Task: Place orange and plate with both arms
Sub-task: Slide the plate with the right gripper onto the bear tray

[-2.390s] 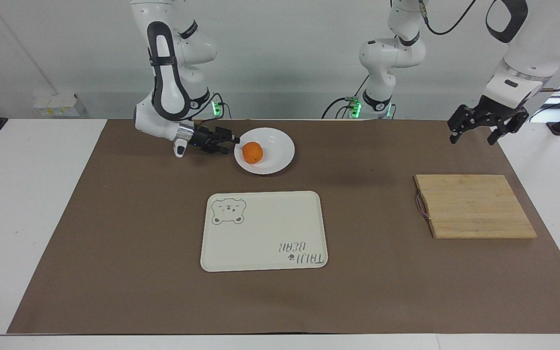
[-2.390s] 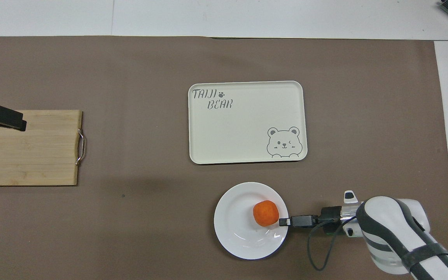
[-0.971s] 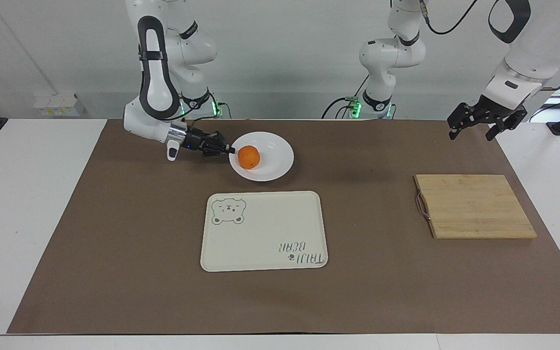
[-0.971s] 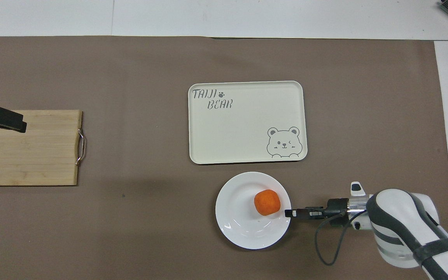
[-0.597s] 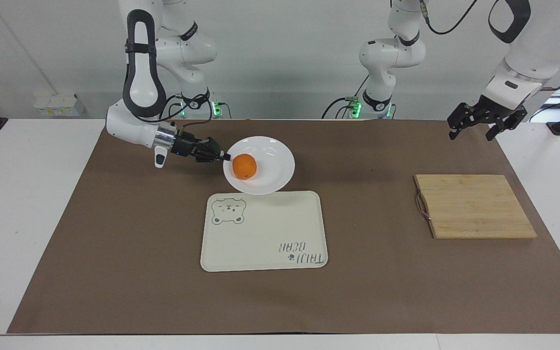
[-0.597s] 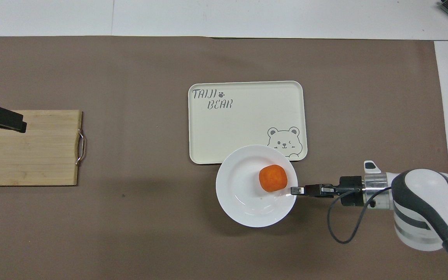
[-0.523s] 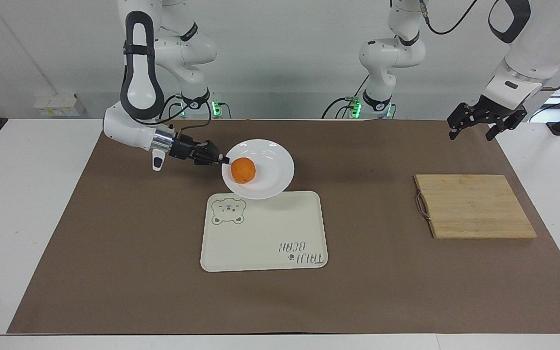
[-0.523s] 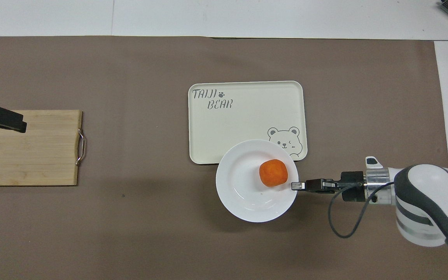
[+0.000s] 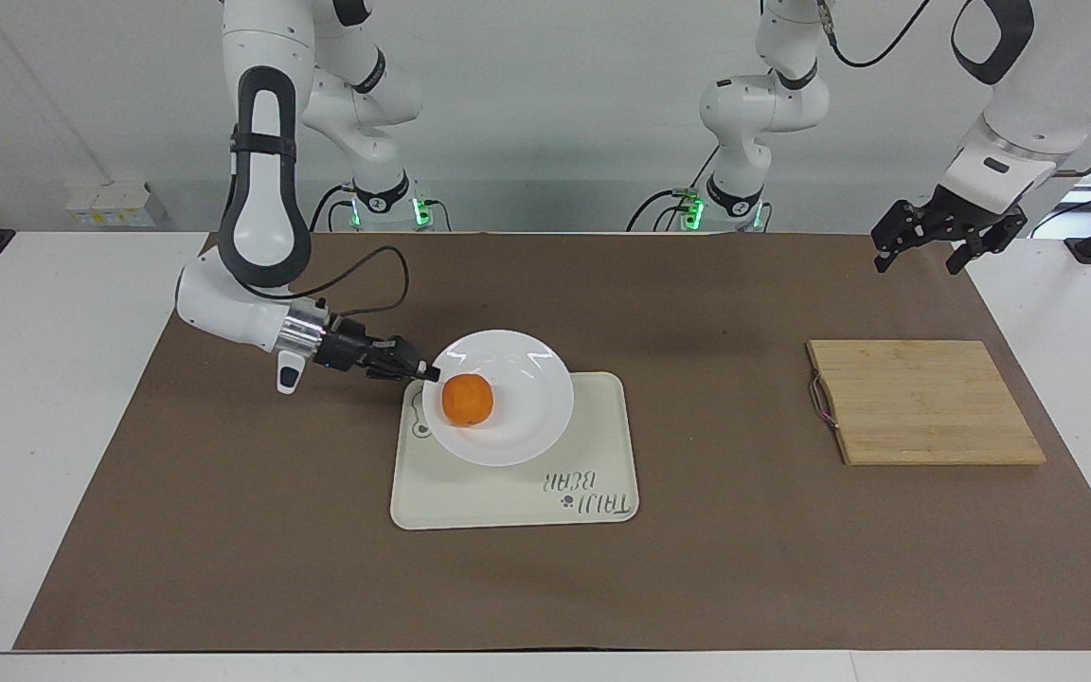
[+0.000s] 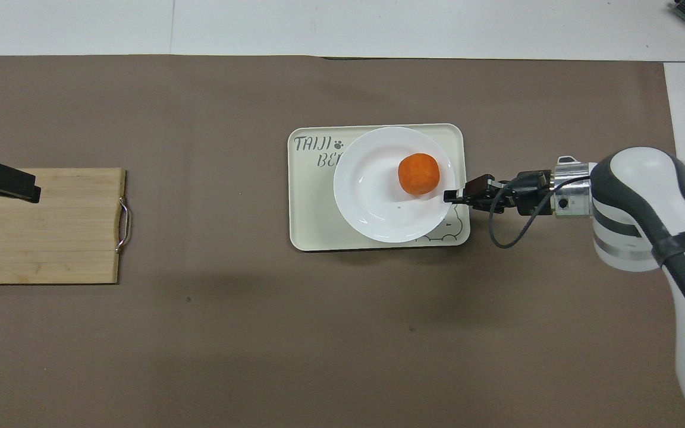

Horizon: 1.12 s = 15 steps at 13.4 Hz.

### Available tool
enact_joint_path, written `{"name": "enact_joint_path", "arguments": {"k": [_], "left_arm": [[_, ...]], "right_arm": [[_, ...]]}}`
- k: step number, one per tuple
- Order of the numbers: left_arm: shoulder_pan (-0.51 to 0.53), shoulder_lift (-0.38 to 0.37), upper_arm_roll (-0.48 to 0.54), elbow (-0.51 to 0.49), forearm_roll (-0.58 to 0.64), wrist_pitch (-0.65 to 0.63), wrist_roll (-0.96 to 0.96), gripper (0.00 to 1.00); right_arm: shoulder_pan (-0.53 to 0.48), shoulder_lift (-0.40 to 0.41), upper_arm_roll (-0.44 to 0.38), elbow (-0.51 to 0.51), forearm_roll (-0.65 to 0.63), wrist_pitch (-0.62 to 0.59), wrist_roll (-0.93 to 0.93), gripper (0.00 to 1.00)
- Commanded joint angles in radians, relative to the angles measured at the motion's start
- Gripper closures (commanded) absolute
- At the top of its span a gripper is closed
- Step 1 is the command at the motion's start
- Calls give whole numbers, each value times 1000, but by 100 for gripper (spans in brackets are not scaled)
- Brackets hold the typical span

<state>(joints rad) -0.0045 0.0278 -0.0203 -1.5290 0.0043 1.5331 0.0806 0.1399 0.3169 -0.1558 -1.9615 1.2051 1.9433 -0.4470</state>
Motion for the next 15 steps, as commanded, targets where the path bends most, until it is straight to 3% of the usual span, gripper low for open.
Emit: {"name": "enact_joint_path", "arguments": {"k": [1, 4, 15], "left_arm": [[8, -25, -6, -22, 0, -5, -4, 0], [8, -25, -6, -22, 0, -5, -4, 0], [8, -25, -6, -22, 0, -5, -4, 0]], "right_arm": [[36, 112, 4, 122, 83, 32, 22, 100], [82, 140, 4, 130, 94, 95, 21, 100], [70, 122, -1, 32, 27, 92, -45, 100]]}}
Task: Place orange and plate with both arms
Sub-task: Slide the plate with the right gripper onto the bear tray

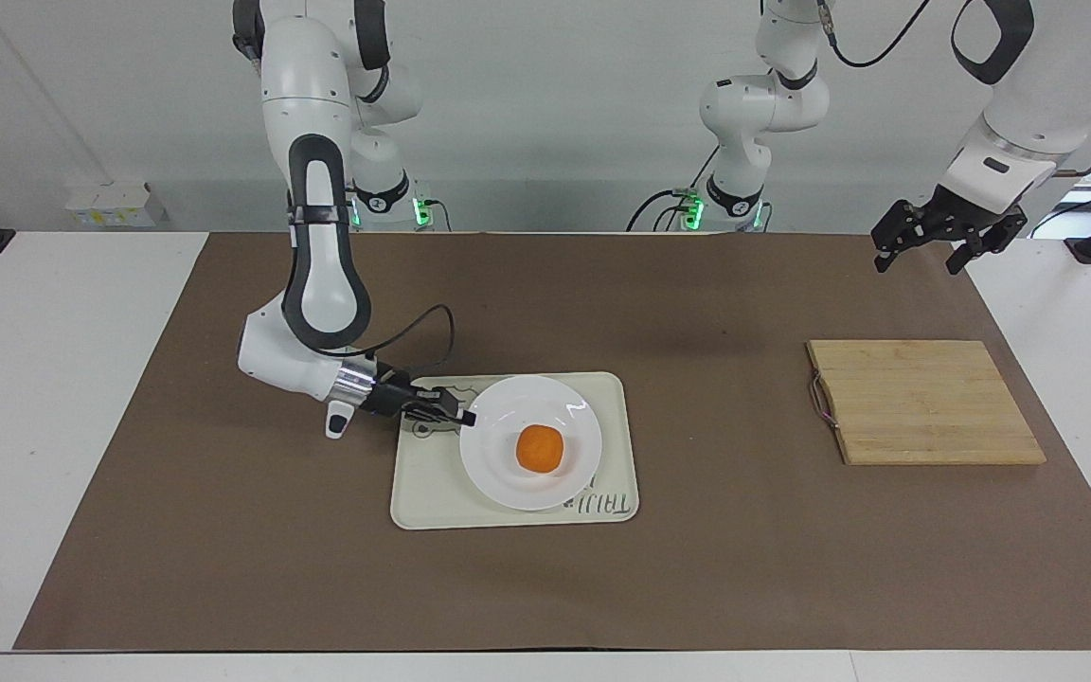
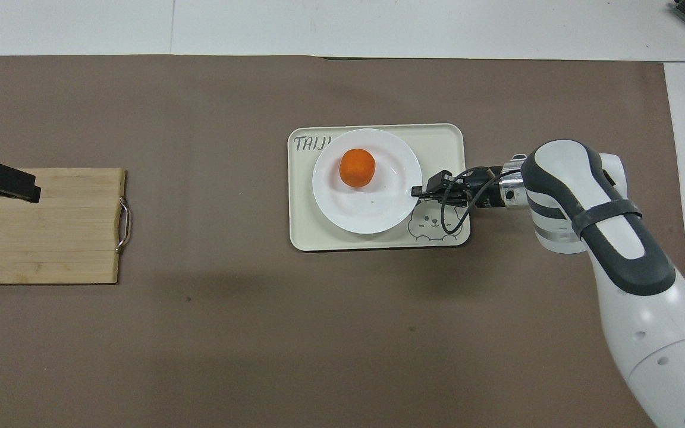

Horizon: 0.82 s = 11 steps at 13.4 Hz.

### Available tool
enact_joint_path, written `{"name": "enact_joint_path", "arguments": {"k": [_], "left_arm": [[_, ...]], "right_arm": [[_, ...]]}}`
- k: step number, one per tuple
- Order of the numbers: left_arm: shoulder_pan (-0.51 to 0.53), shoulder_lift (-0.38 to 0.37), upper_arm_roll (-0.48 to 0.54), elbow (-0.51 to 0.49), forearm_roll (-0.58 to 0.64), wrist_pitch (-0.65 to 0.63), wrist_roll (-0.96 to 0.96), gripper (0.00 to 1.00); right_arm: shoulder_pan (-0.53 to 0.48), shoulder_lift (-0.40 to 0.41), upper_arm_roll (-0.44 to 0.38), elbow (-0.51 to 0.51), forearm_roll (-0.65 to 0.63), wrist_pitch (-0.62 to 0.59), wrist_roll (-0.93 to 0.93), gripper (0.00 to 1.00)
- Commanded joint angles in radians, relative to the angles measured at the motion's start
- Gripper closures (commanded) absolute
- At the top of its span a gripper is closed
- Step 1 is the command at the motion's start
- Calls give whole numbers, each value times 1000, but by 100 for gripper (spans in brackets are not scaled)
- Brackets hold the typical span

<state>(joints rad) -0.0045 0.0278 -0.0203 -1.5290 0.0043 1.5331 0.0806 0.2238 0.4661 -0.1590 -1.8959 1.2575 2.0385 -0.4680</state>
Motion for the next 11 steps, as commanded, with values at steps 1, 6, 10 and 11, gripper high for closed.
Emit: {"name": "enact_joint_path", "arguments": {"k": [1, 6, 10, 11], "left_arm": [[8, -25, -6, -22, 0, -5, -4, 0], [8, -25, -6, -22, 0, -5, -4, 0], [8, -25, -6, -22, 0, -5, -4, 0], [8, -25, -6, -22, 0, -5, -4, 0]], "right_arm": [[-14, -27, 0, -37, -27, -1, -26, 100], [-17, -23, -2, -19, -73, 32, -11, 0], [-20, -47, -11, 41, -251, 32, 119, 0], [-23, -58, -16, 49, -291, 32, 144, 0]]}}
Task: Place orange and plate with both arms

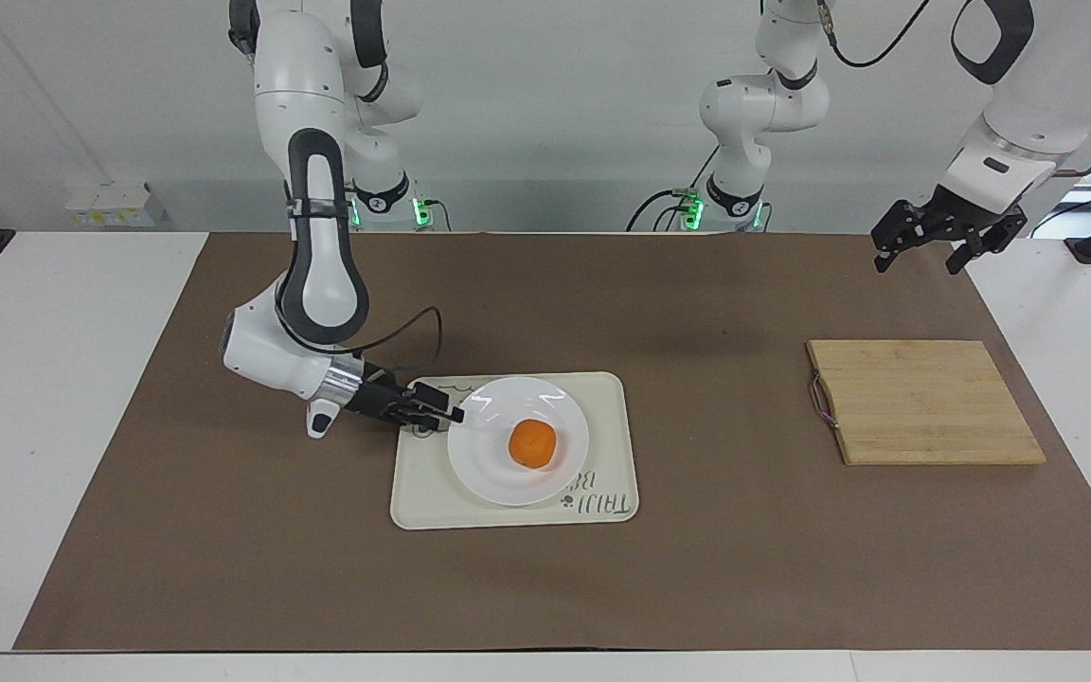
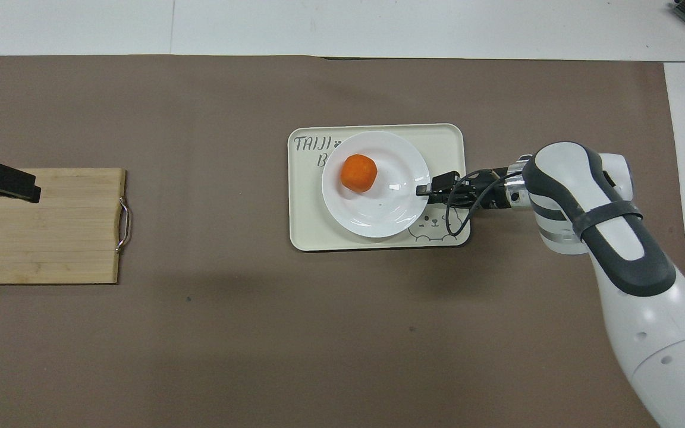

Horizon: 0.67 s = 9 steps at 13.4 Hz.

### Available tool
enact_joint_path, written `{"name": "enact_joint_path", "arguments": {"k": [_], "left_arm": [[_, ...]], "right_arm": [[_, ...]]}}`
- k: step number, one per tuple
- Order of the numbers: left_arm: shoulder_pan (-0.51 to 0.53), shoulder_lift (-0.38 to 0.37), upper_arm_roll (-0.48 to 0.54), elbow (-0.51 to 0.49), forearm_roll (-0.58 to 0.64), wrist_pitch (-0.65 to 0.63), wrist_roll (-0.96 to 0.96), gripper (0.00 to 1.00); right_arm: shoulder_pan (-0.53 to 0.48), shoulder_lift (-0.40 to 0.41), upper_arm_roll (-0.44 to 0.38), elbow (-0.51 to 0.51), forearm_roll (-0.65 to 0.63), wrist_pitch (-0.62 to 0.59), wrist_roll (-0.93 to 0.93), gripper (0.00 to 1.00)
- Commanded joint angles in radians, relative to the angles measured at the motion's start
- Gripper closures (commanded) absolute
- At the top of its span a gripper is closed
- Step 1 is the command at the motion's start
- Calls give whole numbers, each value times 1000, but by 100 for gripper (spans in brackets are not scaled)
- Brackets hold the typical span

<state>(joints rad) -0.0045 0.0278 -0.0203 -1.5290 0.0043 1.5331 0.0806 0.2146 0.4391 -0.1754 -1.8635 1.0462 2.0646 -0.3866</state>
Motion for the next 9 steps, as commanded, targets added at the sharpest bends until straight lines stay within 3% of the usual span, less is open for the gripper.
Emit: {"name": "enact_joint_path", "arguments": {"k": [1, 6, 9], "left_arm": [[8, -25, -6, -22, 0, -5, -4, 0], [8, -25, -6, -22, 0, -5, -4, 0], [8, -25, -6, -22, 0, -5, -4, 0]], "right_arm": [[-14, -49, -1, 17, -125, 8, 78, 0], [-12, -195, -6, 17, -568, -9, 276, 0], [-14, -261, -9, 17, -730, -78, 333, 0]]}}
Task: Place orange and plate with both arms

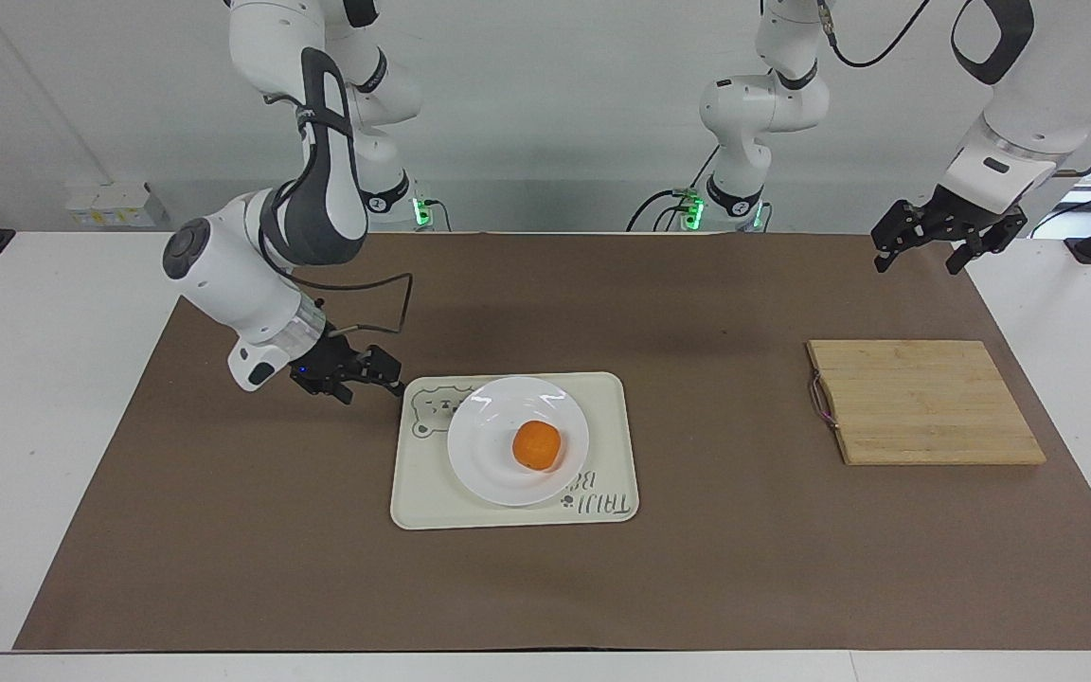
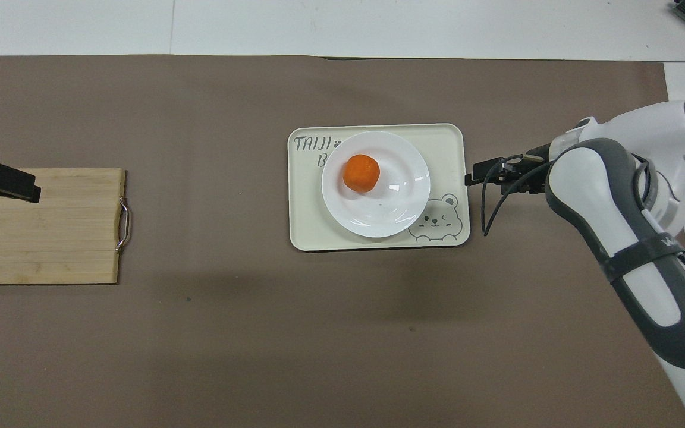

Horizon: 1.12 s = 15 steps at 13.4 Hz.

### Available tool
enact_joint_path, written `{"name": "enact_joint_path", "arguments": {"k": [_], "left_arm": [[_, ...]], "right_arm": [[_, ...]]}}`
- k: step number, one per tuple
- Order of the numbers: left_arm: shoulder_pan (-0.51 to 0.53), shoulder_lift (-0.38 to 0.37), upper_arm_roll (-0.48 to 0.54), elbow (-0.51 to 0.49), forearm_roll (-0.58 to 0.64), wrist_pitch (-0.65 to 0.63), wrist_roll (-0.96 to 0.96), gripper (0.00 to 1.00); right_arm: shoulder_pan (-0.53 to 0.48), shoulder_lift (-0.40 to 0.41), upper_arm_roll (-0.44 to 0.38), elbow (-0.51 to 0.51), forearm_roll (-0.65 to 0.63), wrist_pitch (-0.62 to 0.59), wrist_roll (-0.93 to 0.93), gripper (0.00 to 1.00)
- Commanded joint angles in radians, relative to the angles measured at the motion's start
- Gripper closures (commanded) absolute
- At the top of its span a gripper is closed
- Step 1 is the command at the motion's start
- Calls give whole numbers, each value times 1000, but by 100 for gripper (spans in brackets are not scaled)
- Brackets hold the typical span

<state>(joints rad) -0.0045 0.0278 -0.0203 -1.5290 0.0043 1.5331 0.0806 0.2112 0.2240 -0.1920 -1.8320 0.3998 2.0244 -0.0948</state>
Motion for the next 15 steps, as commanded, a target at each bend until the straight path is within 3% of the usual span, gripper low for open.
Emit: {"name": "enact_joint_path", "arguments": {"k": [1, 5, 12, 15], "left_arm": [[8, -25, -6, -22, 0, -5, -4, 0], [8, -25, -6, -22, 0, -5, -4, 0], [8, -25, -6, -22, 0, -5, -4, 0], [8, -25, -6, -22, 0, -5, -4, 0]], "right_arm": [[-10, -70, 8, -15, -129, -58, 61, 0], [-24, -146, 8, 68, -303, -191, 118, 0], [-53, -152, -3, 394, -372, -557, 119, 0], [-50, -185, 9, 441, -369, -589, 118, 0]]}}
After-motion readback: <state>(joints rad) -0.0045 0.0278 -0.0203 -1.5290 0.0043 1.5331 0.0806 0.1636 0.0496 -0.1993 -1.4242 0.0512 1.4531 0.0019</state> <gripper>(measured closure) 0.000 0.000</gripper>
